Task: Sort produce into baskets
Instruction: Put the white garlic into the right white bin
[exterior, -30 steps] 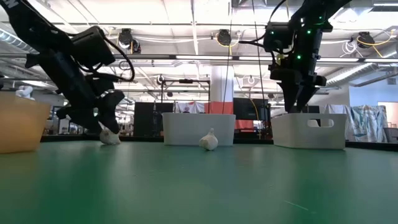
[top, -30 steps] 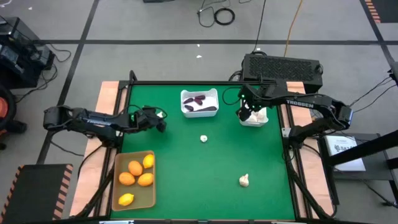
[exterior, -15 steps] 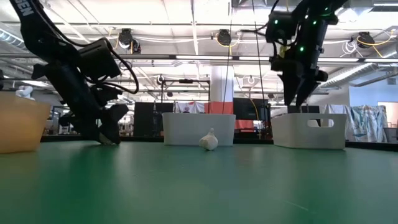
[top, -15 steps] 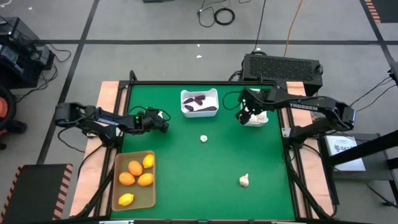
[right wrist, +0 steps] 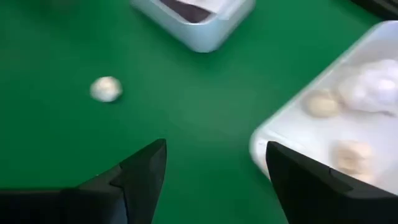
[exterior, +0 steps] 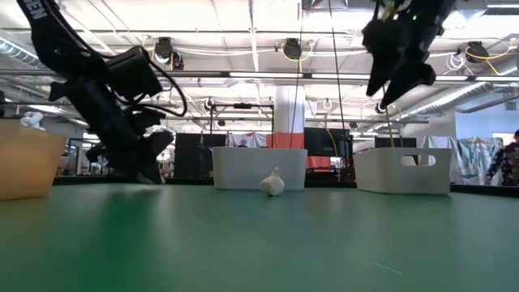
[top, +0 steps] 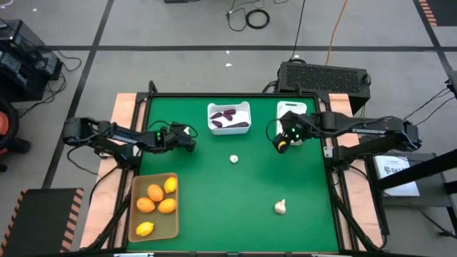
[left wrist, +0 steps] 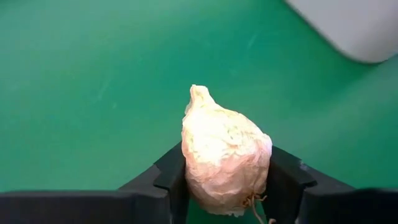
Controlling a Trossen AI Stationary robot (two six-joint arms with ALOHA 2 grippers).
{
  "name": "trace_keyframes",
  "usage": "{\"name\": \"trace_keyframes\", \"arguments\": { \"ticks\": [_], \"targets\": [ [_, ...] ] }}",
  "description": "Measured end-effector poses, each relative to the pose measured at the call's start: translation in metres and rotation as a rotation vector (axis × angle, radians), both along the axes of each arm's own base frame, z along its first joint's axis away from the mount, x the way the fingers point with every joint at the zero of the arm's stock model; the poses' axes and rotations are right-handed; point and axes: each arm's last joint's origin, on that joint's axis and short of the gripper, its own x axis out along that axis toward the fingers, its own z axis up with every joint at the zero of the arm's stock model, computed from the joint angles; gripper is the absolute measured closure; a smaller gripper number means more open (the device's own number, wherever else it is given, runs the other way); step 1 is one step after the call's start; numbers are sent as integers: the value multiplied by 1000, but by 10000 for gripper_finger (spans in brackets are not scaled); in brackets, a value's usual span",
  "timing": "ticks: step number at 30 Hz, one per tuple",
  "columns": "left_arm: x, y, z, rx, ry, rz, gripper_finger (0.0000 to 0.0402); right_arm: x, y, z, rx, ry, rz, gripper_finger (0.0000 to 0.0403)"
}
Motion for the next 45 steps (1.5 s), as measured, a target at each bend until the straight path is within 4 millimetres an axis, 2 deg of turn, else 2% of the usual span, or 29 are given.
{"name": "trace_keyframes", "arguments": {
  "ticks": [3, 7, 13, 17, 21, 24, 28, 31, 35, 39, 45],
  "targets": [
    [9, 0, 8, -5, -36, -39, 251, 4, 16, 3, 16, -50, 45, 138],
    [31, -4, 28, -6, -170, -166, 251, 10, 40, 4, 5, -107, 91, 138],
    [66, -19, 71, 33, -382, -365, 251, 12, 74, 0, -66, -124, 97, 138],
    [88, -32, 108, 82, -481, -479, 251, 11, 92, -3, -100, -141, 96, 138],
    [109, -44, 143, 166, -537, -566, 251, 9, 106, -6, -155, -158, 93, 138],
    [130, -45, 155, 209, -533, -592, 251, 9, 114, -8, -208, -170, 94, 138],
    [167, -42, 151, 241, -463, -619, 251, 7, 123, -9, -269, -198, 76, 138],
    [198, -34, 140, 241, -415, -639, 251, 2, 131, -8, -303, -225, 77, 138],
    [235, -14, 128, 243, -381, -659, 251, -6, 141, -8, -328, -249, 89, 138],
    [269, 13, 112, 155, -433, -747, 251, -15, 148, -9, -360, -258, 87, 138],
    [313, 35, 92, 73, -500, -787, 251, -30, 151, -12, -424, -250, 57, 138]
  ]
}}
